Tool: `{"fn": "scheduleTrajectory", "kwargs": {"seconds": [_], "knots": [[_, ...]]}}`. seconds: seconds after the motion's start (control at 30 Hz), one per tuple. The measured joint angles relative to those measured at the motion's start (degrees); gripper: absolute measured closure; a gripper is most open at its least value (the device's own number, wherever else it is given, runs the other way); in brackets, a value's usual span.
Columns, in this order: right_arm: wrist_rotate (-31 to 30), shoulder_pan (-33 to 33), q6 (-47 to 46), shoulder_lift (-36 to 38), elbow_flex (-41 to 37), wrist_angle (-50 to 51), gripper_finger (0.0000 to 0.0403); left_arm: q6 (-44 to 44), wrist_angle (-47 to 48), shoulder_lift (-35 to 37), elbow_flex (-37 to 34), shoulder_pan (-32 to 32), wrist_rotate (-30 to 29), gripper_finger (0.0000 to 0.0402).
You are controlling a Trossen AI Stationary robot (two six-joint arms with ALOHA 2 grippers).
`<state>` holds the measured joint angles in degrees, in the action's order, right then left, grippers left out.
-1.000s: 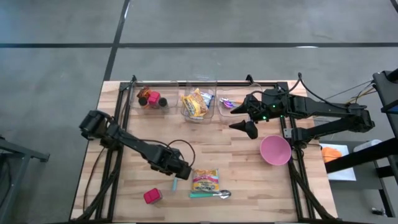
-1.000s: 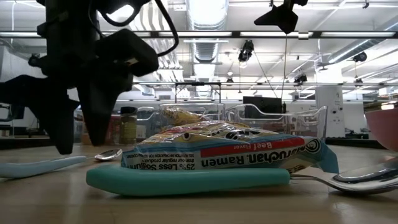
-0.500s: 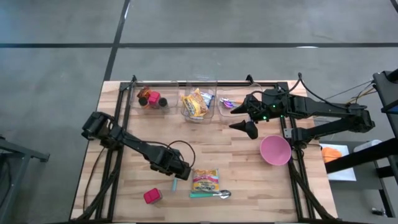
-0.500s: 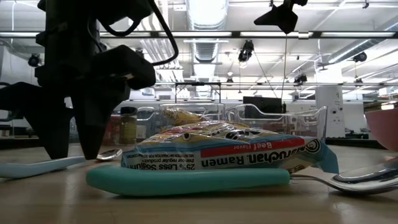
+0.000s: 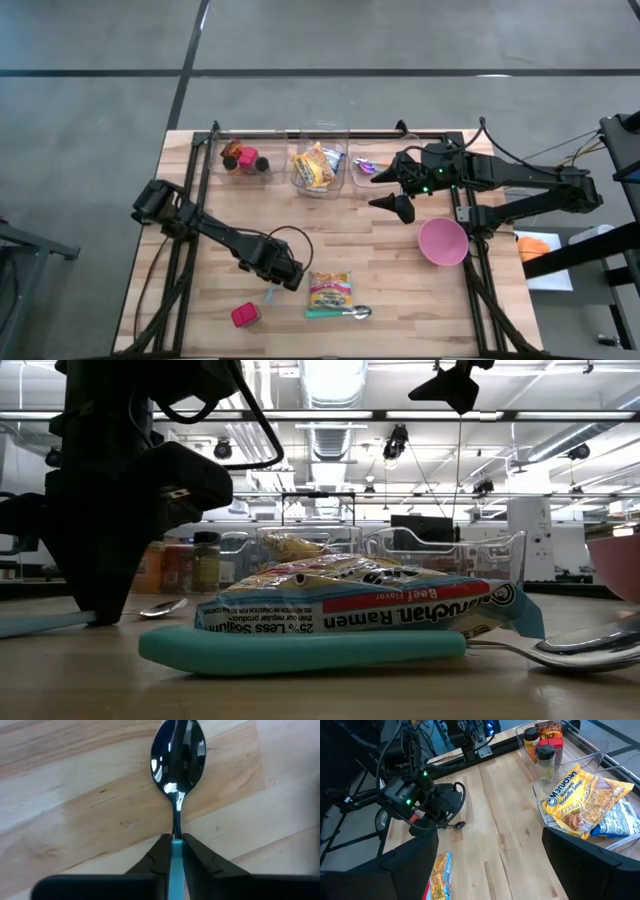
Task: Pick & Place Food Item
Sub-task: Put the light blue spoon into the right transparent bin
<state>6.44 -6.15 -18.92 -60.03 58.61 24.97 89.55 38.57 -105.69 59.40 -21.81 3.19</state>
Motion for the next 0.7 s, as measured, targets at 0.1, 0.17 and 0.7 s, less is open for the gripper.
{"fn": "scheduleTrajectory", "kwargs": {"seconds": [0.1,0.17,0.7], "knots": [[0.0,0.0,0.0,0.0,0.0,0.0,0.0051,-0.1,0.4,0.0,0.0,0.0,-0.1,0.0383],[0.0,0.0,0.0,0.0,0.0,0.0,0.0051,-0.2,0.7,0.0,0.0,0.0,-0.2,0.0383],[-0.3,0.0,-0.4,0.0,0.0,-0.1,0.0051,-0.7,1.8,4.5,0.8,0.7,-9.2,0.0383]]}}
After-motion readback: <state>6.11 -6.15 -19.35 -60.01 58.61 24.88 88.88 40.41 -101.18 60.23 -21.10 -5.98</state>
